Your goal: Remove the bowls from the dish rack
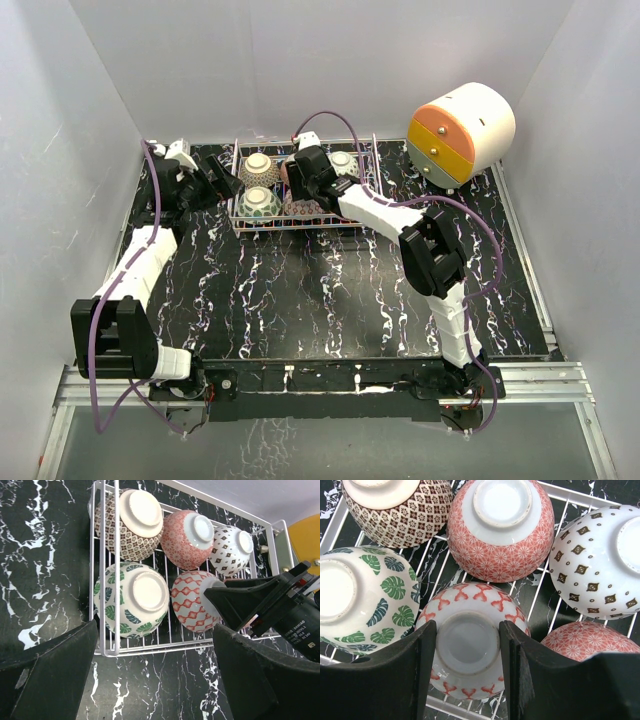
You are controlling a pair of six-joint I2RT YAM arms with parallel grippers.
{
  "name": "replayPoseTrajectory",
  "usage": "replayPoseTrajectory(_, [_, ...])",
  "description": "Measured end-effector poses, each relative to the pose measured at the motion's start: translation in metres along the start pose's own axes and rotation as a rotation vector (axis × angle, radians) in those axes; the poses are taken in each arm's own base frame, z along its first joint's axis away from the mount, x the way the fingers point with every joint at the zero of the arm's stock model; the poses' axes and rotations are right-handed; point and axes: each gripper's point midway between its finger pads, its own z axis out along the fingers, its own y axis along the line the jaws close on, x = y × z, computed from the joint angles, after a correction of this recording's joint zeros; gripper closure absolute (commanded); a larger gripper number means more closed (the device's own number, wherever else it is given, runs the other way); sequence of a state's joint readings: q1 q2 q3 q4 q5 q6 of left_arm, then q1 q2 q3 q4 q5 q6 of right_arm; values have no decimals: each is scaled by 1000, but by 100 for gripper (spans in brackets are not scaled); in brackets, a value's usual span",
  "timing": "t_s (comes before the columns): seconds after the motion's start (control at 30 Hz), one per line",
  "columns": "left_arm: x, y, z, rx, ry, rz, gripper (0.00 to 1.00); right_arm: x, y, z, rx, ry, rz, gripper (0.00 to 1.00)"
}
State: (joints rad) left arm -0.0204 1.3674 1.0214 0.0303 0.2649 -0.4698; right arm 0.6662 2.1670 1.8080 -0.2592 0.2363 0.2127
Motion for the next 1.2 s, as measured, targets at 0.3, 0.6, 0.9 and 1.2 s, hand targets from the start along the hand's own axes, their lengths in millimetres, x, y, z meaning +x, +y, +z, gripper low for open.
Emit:
replayPoseTrajectory(0.3, [10, -24, 6, 164, 5, -92, 3, -6, -3, 0, -10, -4, 37, 63])
replayPoseTrajectory(0.6, [29, -46, 22, 285, 30, -276, 3, -9, -11, 3, -35, 5, 110, 63])
replayPoseTrajectory(0.9, [14, -71, 20, 362, -18, -314, 3, -16, -13, -1, -60, -1, 156, 63])
replayPoseTrajectory(1.2, [10, -80, 19, 384, -37, -344, 3, -53, -16, -23, -90, -78, 198, 63])
